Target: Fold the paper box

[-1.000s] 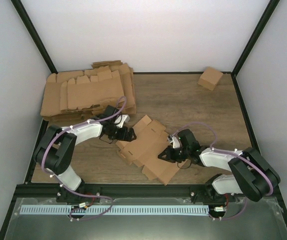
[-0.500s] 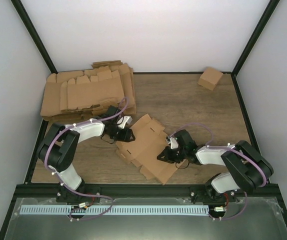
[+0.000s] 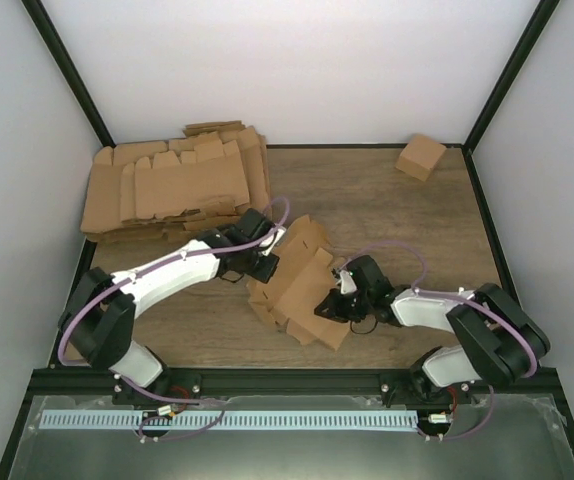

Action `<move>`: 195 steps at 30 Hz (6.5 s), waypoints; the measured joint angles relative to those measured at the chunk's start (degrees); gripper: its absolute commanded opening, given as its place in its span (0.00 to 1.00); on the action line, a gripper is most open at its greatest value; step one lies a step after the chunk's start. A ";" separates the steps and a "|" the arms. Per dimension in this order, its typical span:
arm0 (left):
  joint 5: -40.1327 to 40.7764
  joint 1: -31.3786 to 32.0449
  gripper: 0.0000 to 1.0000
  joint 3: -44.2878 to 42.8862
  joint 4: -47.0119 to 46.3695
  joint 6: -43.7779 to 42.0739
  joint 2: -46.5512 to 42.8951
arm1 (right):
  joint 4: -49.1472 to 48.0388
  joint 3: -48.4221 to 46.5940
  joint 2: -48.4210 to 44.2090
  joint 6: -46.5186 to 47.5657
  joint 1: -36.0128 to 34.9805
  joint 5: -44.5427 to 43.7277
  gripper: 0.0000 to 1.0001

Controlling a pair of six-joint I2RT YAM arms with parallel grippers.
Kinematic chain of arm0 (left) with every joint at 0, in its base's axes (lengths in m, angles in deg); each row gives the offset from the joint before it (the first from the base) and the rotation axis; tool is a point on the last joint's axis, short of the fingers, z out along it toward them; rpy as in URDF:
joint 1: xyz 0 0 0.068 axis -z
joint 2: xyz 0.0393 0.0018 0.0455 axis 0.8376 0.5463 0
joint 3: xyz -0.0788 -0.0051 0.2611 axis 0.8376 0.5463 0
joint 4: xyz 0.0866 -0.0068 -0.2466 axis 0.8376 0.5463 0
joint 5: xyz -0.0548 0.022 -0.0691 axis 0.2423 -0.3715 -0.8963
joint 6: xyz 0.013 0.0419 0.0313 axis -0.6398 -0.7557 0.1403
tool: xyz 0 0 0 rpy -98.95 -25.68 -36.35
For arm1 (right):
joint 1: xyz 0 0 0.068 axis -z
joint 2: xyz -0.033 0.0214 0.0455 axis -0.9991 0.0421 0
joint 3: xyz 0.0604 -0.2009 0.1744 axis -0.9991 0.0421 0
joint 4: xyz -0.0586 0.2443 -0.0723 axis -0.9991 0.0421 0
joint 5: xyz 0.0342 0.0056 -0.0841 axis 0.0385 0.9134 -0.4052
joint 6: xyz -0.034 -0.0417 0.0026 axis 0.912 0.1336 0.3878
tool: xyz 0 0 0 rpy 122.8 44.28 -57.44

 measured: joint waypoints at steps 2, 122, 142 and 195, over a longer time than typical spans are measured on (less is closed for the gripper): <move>5.31 2.64 0.04 -1.53 0.81 -0.31 -1.33 | 2.25 -1.07 -1.46 0.00 -0.04 -1.07 0.02; -11.61 -2.91 0.58 -4.31 0.63 -0.33 3.23 | -16.39 -21.90 16.48 -17.75 7.19 7.08 0.07; 0.87 3.26 0.57 -6.69 3.96 -1.29 4.90 | -7.91 -21.14 10.40 -9.11 7.58 0.92 0.34; 19.06 13.62 0.49 -13.44 9.84 -1.68 8.85 | 19.04 -37.09 10.14 17.16 14.47 -0.13 0.17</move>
